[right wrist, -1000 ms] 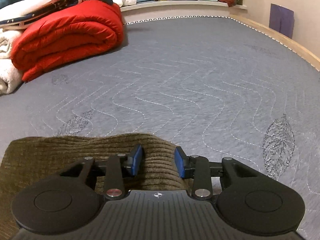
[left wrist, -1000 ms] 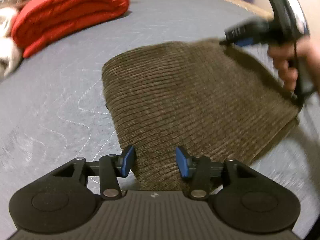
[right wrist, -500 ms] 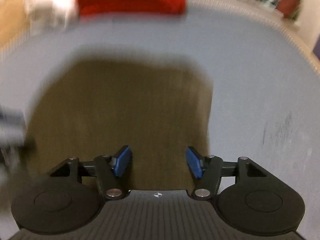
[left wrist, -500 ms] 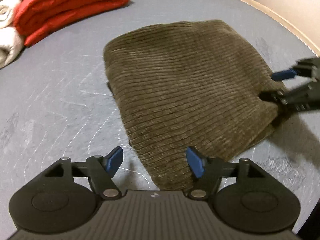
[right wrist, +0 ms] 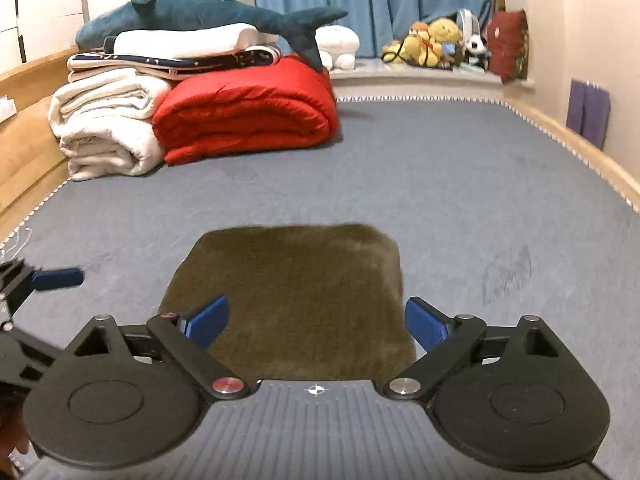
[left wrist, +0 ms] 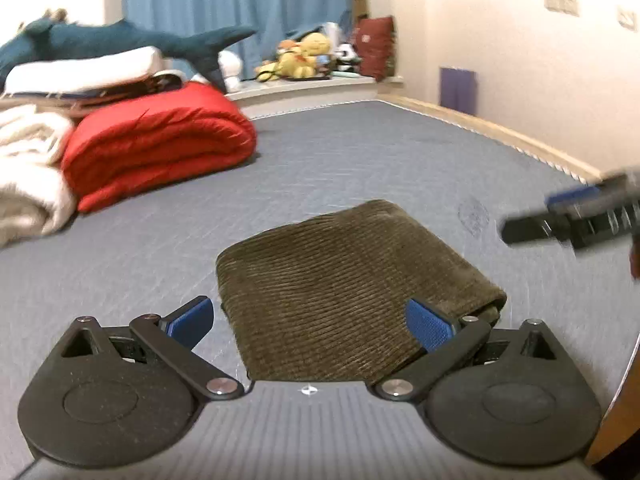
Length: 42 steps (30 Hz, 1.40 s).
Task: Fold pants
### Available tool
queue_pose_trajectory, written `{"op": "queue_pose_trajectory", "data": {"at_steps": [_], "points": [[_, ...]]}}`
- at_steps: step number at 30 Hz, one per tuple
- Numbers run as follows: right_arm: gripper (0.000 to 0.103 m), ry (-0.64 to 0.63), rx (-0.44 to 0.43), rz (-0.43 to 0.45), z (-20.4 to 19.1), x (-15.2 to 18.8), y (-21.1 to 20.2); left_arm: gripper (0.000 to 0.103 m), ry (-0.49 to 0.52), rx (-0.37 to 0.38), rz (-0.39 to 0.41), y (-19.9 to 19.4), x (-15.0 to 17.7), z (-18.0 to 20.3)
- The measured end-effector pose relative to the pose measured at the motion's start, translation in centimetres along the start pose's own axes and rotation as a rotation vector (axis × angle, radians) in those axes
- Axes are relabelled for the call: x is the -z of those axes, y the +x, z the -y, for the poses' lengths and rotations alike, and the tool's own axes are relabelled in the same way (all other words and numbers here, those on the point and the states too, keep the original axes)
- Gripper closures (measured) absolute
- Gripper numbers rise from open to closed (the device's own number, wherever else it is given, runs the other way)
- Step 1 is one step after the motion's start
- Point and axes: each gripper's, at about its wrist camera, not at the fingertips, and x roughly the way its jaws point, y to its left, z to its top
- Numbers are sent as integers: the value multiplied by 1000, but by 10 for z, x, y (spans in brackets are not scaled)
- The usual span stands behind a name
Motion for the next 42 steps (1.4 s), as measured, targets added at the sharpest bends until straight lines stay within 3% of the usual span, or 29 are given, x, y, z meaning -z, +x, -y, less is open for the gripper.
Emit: {"op": "queue_pose_trajectory", "data": {"at_steps": [5,8,10,13,35,42], "points": [[2,-29,79,51,15,24,3,0,-217,-110,-141,-3,-1,-19],[2,58,140,-53,30,37,22,0,-239,-192,-154,5,12,-15],[1,99,107,-53,33,39,25,0,-226,-215,-242,19,22,-6],[1,64,133,-78,30,41,36,0,-205,-136,-280,34,28,4],[1,-29,43,-106,7,38,33,0,-272,-127,-277,49,29,11],[1,-49,54,-107,6,41,31,0,-275,-113,-289,48,30,12]]}}
